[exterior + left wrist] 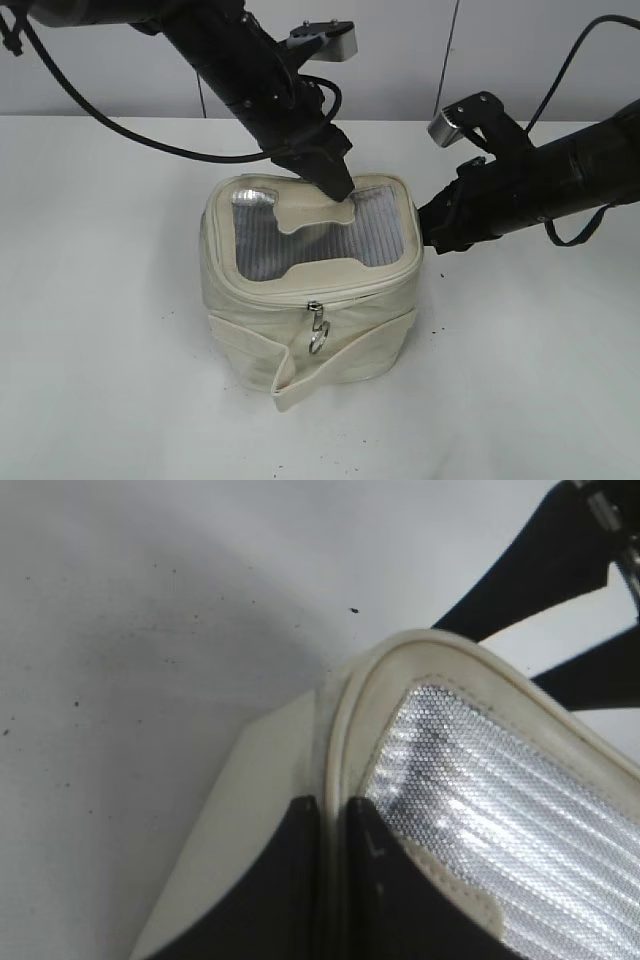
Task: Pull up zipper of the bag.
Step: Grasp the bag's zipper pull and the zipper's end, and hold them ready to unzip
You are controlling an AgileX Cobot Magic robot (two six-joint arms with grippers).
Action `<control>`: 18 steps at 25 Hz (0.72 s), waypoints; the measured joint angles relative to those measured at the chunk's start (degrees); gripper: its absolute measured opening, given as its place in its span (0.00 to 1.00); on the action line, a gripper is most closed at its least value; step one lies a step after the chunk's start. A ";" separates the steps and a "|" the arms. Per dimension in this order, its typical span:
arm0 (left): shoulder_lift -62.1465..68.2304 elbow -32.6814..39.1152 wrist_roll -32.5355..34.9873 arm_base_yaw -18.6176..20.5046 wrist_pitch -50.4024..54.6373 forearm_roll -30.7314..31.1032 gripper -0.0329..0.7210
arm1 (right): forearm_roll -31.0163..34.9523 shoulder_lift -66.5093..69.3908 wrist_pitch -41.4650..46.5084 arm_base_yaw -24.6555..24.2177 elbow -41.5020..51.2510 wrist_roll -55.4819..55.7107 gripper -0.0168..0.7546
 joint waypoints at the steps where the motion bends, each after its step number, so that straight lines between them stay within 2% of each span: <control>1: 0.00 0.00 0.00 0.00 0.05 -0.12 0.10 | 0.43 0.28 0.00 0.06 -0.24 -0.10 0.17; 3: 0.00 0.00 0.00 0.00 0.05 -0.12 0.10 | -0.11 0.28 0.06 0.06 -0.32 1.89 0.05; 5: 0.00 0.00 0.00 0.00 0.10 -0.16 0.10 | -3.32 -0.08 0.35 0.06 -0.43 6.57 0.01; 11: 0.00 0.00 0.00 -0.05 0.17 -0.16 0.10 | -20.01 -5.07 5.04 0.11 -0.67 25.77 0.00; 14: 0.00 0.00 0.00 -0.05 0.22 -0.16 0.10 | -24.86 -7.25 8.55 0.11 -0.67 30.72 0.00; 18: 0.00 0.00 0.00 -0.05 0.28 -0.16 0.10 | -26.92 -9.92 11.78 0.11 -0.67 33.46 0.00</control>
